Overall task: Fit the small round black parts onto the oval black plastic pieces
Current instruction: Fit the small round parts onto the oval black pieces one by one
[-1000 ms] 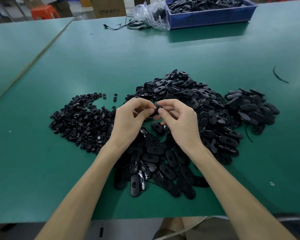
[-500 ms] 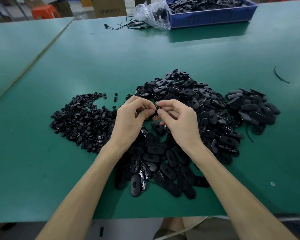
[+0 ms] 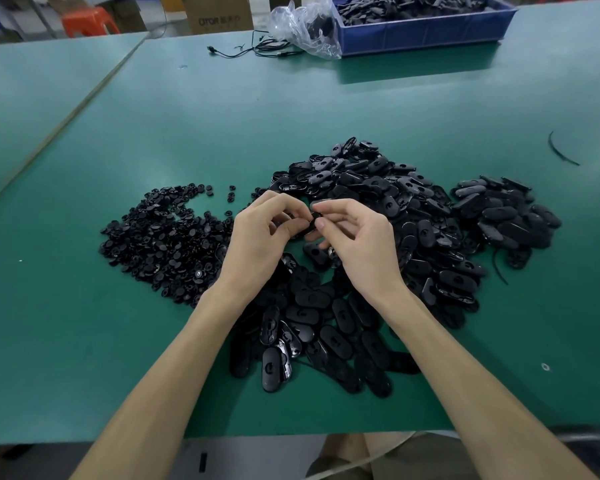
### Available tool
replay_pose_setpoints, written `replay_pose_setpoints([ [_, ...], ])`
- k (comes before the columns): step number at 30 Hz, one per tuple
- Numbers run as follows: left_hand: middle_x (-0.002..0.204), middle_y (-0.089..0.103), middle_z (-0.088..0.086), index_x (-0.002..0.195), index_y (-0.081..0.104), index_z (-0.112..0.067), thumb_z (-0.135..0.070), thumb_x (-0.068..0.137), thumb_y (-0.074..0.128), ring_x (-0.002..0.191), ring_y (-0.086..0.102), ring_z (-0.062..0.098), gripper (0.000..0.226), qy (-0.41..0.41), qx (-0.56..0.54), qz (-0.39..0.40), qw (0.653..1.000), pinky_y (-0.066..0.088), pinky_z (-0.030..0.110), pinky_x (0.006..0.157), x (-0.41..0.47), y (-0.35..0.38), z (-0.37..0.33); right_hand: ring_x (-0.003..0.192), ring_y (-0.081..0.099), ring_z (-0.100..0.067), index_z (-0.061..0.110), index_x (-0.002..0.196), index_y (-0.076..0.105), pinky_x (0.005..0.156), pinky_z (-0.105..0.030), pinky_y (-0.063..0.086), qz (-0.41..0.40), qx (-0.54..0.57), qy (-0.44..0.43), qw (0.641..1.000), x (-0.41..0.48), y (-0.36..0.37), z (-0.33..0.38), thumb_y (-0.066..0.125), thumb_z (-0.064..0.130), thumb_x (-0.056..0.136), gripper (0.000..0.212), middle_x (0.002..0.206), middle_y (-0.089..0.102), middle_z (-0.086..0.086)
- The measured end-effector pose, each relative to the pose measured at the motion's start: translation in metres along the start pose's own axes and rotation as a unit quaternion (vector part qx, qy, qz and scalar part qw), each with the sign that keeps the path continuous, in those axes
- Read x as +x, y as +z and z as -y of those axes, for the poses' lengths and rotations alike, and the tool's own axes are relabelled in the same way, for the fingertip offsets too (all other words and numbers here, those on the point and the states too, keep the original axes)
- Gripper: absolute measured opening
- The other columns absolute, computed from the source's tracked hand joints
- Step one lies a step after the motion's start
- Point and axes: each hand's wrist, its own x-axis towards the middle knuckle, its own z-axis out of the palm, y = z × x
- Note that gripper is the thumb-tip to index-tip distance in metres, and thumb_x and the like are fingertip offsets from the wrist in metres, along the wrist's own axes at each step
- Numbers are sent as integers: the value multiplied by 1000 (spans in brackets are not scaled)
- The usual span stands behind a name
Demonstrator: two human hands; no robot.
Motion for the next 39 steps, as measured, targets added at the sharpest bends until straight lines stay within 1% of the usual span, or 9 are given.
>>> replay_pose_setpoints([
  [3,96,67,-8,89,74,-25,-6,90,76,82,65,15,19,-5,-10,1,1000,51,28,72,0,0,-1,81,78,-13,7,116,73,71,-22,59,-2,1,-2,1000,0,0,0,67,-1,99,20,94,78,-2],
  [11,99,68,-6,89,73,-24,-4,88,78,85,65,15,21,-12,-23,0,1000,51,31,74,-1,0,-2,85,78,-15,9,112,74,74,-24,60,-4,7,-9,1000,0,0,2,69,-1,97,18,96,78,-1],
  [16,99,71,-5,99,69,-17,-5,88,78,90,67,15,19,-34,-44,-1,998,55,39,80,0,0,-1,86,78,-15,11,108,73,78,-26,62,-4,21,-11,1000,-1,0,2,70,0,96,16,94,77,0],
  [19,103,72,-4,105,68,-13,-7,89,79,93,66,18,20,-43,-68,8,997,57,43,83,0,0,0,89,78,-16,13,106,72,83,-34,64,-6,26,-11,1000,-2,0,2,71,1,95,16,94,78,0],
  [23,106,76,0,112,71,-8,-4,90,77,98,72,22,23,-54,-108,18,993,59,37,91,1,-1,-1,89,78,-14,14,104,72,84,-32,63,-7,35,-12,999,-2,0,4,71,1,94,17,95,78,2],
  [26,101,78,6,108,74,-3,3,90,75,94,76,25,19,-70,-148,28,986,60,30,88,1,-3,-2,89,78,-14,15,102,72,83,-26,61,-8,30,-17,999,-2,0,4,71,1,93,17,96,78,2],
  [32,90,77,4,102,73,3,12,88,70,80,73,8,17,-86,-146,26,985,55,16,77,1,-2,-3,88,77,-12,17,101,74,82,-26,61,-1,2,-15,1000,-2,2,2,73,1,92,18,93,78,4],
  [36,92,78,9,99,75,0,10,86,73,83,74,17,16,-99,-142,14,985,58,21,78,0,-1,-4,86,77,-11,18,99,73,79,-23,60,1,-7,-16,1000,-3,3,2,72,-1,92,20,91,78,6],
  [39,90,78,6,98,76,-1,9,85,73,78,72,11,16,-101,-126,3,987,58,21,77,0,2,-4,84,77,-11,17,98,73,77,-22,60,-1,-20,-14,1000,-3,3,2,72,-1,92,20,90,78,5],
])
